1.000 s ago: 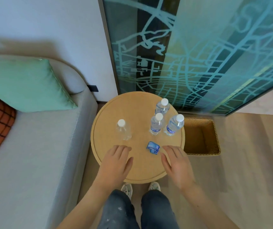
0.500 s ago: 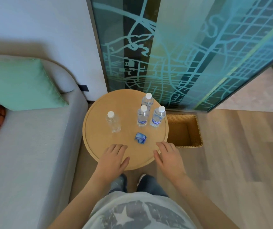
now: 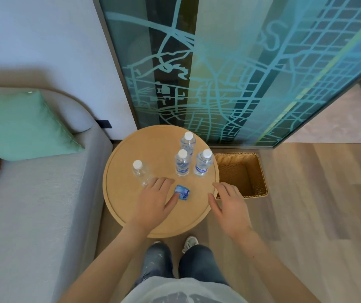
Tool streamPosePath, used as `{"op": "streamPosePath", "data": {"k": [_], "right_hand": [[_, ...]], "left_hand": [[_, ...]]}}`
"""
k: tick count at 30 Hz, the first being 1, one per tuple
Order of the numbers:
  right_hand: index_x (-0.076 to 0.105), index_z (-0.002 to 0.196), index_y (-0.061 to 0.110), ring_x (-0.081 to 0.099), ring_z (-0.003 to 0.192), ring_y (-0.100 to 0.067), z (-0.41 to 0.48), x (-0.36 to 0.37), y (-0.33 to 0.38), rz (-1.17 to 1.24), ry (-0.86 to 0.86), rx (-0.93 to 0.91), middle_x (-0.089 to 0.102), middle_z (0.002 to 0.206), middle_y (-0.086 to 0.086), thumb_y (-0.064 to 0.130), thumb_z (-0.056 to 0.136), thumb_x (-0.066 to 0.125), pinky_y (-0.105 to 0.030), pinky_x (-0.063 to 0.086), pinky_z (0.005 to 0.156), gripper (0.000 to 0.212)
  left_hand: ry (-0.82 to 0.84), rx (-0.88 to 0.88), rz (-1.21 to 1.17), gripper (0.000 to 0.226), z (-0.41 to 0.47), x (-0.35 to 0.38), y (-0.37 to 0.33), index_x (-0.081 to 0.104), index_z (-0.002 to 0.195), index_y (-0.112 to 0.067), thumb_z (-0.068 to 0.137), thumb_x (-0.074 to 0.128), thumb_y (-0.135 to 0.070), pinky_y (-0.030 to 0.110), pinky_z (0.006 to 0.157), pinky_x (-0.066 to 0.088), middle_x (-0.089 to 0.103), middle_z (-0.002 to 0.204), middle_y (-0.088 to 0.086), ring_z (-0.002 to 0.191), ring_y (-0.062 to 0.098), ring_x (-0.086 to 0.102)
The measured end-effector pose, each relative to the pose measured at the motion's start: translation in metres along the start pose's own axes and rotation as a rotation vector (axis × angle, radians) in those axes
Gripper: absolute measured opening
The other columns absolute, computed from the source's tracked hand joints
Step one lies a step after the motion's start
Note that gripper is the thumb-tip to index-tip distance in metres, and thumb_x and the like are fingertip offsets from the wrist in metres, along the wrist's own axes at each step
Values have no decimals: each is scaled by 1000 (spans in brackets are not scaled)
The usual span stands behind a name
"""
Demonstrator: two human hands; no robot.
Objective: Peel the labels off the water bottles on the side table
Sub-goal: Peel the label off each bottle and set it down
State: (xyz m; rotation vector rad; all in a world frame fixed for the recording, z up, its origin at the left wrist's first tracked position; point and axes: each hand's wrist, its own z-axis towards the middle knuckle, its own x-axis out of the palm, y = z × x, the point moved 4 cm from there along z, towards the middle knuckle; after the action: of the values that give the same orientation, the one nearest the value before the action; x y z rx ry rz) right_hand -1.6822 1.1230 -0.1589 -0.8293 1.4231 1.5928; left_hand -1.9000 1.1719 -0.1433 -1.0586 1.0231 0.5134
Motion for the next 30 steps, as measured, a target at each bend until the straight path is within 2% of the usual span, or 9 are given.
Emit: {"op": "streamPosePath", "data": {"k": [3, 7, 10, 16, 21, 24, 27, 30], "right_hand": [[64, 122, 8, 63, 107, -26, 18, 0, -12, 16, 7, 26, 69, 117, -8, 27, 95, 65, -42, 56, 88, 33], [64, 121, 8, 63, 106, -27, 38, 11, -25, 15, 18, 7, 69, 116, -9, 28, 95, 63, -42, 56, 87, 33], [64, 120, 10, 63, 104, -26, 49, 28, -33, 5, 60, 18, 69, 114, -8, 32, 97, 58, -38, 54, 85, 33], [64, 117, 12, 65, 98, -23, 59, 66, -50, -57, 82, 7, 70, 109, -5, 34, 94, 59, -34, 56, 80, 32], [65, 116, 12, 64, 99, -22, 58, 95, -62, -92, 136, -2, 70, 109, -4, 41, 97, 45, -33, 56, 79, 39], [64, 119, 13, 64, 102, -24, 53, 109, -70, -81, 196, 42, 69, 113, -5, 35, 97, 59, -35, 57, 79, 31], [65, 117, 10, 65, 100, -26, 50, 114, -72, -78, 203, 38, 69, 111, -7, 30, 94, 64, -37, 58, 77, 31], [66, 115, 7, 66, 99, -29, 49, 112, -72, -75, 204, 16, 70, 110, -9, 27, 92, 66, -38, 58, 78, 30]], "left_hand": [[-18, -61, -58, 42, 26, 11, 7, 58, 125, -7, 94, 61, -35, 35, 85, 52, 63, 122, 6, 109, 25, 59], [-15, -179, -172, 58, 55, 34, 23, 47, 137, -11, 89, 68, -36, 28, 93, 43, 53, 136, 3, 122, 22, 51], [7, -290, -261, 71, 75, 59, 41, 42, 141, -8, 84, 75, -34, 25, 94, 37, 48, 140, 7, 125, 25, 50], [46, -460, -341, 89, 100, 118, 77, 34, 145, -12, 75, 82, -36, 27, 95, 38, 38, 146, 6, 130, 23, 46], [18, -493, -407, 85, 116, 155, 93, 39, 140, -19, 71, 85, -36, 26, 87, 42, 46, 139, 1, 121, 19, 51], [-6, -510, -462, 77, 120, 167, 99, 40, 131, -25, 70, 86, -36, 35, 85, 50, 54, 127, -4, 113, 19, 55], [-11, -565, -495, 76, 122, 173, 103, 39, 128, -35, 68, 85, -40, 29, 81, 48, 56, 122, -11, 108, 13, 57], [-32, -561, -490, 70, 125, 173, 103, 43, 118, -38, 63, 87, -38, 25, 78, 48, 60, 115, -11, 104, 13, 58]]}}
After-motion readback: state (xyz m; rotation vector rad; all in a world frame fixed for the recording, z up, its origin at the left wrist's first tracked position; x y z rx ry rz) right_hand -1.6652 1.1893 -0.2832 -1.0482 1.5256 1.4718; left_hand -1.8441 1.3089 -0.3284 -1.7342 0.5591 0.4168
